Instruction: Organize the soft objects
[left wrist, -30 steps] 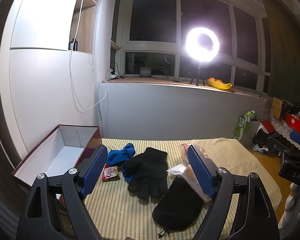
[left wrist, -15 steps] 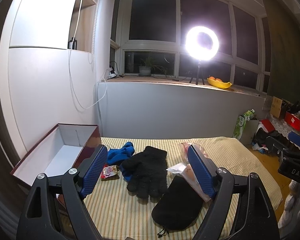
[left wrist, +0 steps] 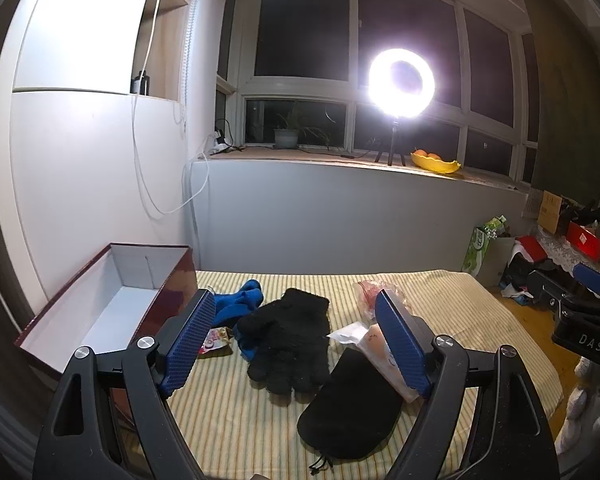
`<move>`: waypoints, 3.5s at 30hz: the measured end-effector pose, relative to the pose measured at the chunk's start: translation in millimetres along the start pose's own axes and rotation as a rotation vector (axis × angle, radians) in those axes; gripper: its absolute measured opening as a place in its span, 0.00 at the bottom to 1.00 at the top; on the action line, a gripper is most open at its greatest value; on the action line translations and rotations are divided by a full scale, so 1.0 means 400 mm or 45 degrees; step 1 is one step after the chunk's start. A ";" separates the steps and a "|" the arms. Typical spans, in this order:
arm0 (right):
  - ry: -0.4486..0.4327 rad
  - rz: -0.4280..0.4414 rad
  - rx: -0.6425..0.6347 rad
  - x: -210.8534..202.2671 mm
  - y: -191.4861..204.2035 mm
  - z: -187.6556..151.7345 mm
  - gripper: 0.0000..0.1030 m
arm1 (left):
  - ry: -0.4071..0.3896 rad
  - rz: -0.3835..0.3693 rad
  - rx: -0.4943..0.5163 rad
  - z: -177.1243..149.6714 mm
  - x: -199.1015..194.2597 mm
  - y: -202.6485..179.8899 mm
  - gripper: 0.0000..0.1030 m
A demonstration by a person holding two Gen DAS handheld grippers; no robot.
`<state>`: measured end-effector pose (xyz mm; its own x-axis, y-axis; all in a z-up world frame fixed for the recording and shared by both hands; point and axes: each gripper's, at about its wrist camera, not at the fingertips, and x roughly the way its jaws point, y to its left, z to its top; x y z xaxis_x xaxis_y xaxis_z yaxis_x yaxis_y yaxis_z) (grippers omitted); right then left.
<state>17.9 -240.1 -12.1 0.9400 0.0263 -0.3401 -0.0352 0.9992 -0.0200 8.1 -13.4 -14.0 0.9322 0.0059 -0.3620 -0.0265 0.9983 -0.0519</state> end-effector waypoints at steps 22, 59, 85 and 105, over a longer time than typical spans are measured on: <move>0.032 0.005 0.012 0.034 -0.005 -0.011 1.00 | 0.032 -0.017 0.001 -0.005 0.030 -0.003 0.80; 0.465 0.505 0.063 0.324 -0.123 -0.064 1.00 | 0.427 -0.268 0.001 -0.138 0.212 -0.146 0.79; 0.931 0.938 0.203 0.570 -0.043 -0.144 0.77 | 0.684 -0.447 -0.087 -0.191 0.333 -0.236 0.48; 0.982 0.946 0.268 0.511 -0.049 -0.139 0.53 | 0.615 -0.485 -0.079 -0.155 0.302 -0.230 0.41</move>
<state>192.0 -256.2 -133.6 0.2401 0.6722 -0.7003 -0.3786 0.7291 0.5701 100.8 -108.1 -110.8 0.6117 -0.3920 -0.6872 0.2418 0.9197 -0.3094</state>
